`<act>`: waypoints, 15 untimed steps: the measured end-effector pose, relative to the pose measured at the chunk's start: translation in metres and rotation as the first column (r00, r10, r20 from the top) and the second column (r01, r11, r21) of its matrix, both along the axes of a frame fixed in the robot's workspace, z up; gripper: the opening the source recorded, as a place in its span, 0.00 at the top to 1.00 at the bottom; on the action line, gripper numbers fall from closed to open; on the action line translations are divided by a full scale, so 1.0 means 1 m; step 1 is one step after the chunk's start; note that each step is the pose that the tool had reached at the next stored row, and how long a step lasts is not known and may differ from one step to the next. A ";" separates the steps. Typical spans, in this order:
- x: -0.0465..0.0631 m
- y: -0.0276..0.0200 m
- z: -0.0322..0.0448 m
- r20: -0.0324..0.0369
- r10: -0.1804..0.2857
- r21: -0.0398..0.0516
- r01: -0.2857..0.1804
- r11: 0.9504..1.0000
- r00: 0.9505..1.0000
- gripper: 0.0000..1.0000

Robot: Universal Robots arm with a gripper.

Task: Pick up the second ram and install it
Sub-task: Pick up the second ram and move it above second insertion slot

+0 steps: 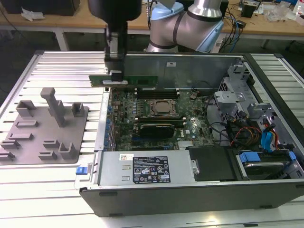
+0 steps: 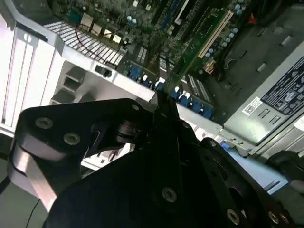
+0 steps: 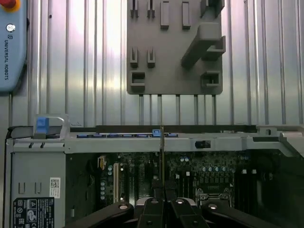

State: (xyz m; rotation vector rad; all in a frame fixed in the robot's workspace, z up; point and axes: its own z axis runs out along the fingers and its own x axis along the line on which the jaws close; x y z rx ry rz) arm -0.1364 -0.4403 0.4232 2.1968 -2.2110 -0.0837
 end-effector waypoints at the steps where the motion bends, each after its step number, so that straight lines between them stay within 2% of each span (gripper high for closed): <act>1: 0.008 0.0000 0.0000 0.000 0.000 0.000 0.000 1.000 1.000 0.91; 5: 0.038 0.0000 -0.0001 -0.001 0.000 0.000 0.000 1.000 1.000 0.91; 7: 0.045 0.0000 -0.0001 -0.002 0.000 0.000 0.000 1.000 1.000 0.91; 12: 0.080 0.0000 -0.0002 -0.002 0.000 0.000 0.000 1.000 1.000 0.91; 14: 0.087 0.0020 -0.0004 -0.002 0.000 0.000 0.000 1.000 1.000 0.91; 15: 0.090 0.0048 -0.0006 -0.002 0.000 0.000 0.000 1.000 1.000 0.91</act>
